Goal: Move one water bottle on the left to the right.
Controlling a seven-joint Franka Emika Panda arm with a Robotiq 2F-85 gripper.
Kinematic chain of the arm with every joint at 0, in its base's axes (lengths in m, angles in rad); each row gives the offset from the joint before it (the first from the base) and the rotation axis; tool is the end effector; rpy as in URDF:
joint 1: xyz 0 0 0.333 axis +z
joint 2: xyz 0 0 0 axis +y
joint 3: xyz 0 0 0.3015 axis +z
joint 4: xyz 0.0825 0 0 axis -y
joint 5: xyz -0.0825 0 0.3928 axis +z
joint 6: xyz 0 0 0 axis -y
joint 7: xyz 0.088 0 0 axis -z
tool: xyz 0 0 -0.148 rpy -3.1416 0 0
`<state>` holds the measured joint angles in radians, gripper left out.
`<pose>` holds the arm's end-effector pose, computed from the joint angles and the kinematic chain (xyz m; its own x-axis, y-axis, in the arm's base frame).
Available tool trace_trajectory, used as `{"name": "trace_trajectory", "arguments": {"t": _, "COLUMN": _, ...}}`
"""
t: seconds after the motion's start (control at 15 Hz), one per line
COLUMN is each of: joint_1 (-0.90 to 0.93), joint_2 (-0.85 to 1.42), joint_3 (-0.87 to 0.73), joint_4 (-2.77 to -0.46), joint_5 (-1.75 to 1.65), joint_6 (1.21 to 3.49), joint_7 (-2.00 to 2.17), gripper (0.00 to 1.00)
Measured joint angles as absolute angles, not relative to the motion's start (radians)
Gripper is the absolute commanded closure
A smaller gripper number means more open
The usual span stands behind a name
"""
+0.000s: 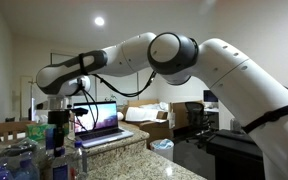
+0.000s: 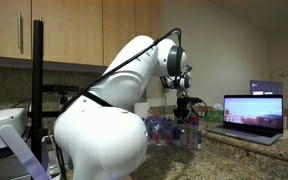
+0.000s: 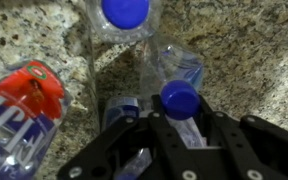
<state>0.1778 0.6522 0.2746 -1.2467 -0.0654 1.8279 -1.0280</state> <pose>0.6709 0.2735 0.3324 0.1246 0.9903 0.0624 0.9884 -0.1183 -0.0957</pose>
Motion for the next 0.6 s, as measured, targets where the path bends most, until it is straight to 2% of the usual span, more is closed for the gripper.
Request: {"name": "trace_trajectory", "arguments": {"t": 0.6, "joint_1": 0.161, "joint_2": 0.472, "joint_3": 0.285, "joint_4": -1.528, "joint_5": -0.028, "joint_6": 1.881, "joint_7": -1.032, "gripper": 0.85}}
